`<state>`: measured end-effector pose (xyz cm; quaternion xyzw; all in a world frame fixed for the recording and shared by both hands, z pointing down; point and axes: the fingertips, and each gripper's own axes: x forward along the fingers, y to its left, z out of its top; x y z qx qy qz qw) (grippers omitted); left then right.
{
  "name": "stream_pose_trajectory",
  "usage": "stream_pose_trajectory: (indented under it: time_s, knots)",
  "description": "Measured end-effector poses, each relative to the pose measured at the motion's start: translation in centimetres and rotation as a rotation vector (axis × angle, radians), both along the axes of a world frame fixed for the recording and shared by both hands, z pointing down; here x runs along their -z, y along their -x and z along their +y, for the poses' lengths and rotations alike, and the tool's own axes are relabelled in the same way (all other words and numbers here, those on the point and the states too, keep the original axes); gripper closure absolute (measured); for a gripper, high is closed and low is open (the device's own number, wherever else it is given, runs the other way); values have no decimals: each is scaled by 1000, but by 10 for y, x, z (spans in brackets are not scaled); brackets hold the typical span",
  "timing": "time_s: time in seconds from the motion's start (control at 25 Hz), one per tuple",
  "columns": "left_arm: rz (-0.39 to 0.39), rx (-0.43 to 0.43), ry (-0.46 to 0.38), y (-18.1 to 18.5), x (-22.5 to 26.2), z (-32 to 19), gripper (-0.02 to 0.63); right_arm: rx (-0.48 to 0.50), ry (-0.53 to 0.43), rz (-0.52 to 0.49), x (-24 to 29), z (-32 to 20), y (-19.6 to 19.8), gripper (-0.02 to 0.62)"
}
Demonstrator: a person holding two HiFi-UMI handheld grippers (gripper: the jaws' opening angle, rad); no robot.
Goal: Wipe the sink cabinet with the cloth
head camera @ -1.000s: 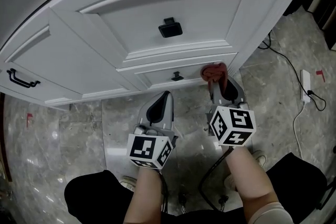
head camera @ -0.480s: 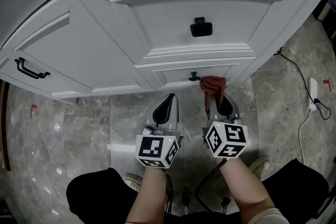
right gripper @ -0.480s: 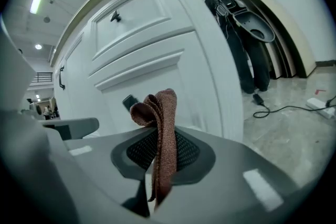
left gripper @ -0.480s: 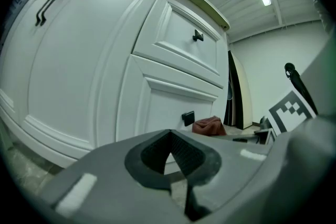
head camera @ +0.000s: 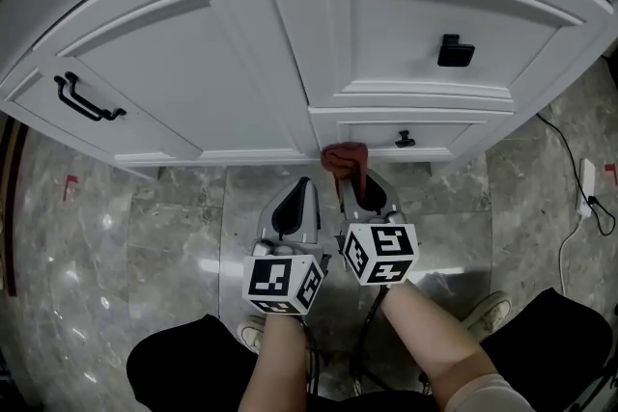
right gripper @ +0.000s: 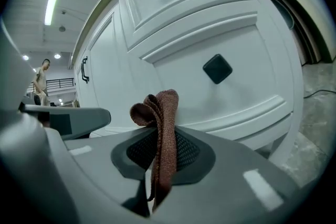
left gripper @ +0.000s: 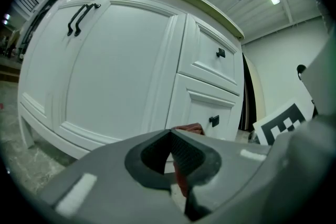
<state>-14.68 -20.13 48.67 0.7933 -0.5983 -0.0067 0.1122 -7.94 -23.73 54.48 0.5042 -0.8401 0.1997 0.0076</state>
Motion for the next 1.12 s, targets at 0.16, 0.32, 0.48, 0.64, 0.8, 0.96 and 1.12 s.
stream_pose_trajectory:
  time_s: [0.16,0.32,0.48,0.64,0.8,0.96,1.12]
  knots:
    - [9,14,-9,15,5,6,606,21,-1,-26,-1,-5,24,512]
    - [-19,-9,-6,16,0,11,606,10,-7,-30,-4,-17,25,512]
    - [-17,-24,10,11,-8,12,606,-27,12,-19,-12,-19,6,512]
    - [-46,-58,15,-4,-11,11,606,-88,54,-27,-21,-23,-24,512]
    - [-6,-68,19,-17,-11,7,606,-97,47,2,-19,-25,-49,512]
    - [3,-85,5,-35,-7,-1,606,-136,55,6,-18,-28,-75,511]
    - [5,-122,6,-60,-7,-6,606,-161,48,34,-16,-30,-105,511]
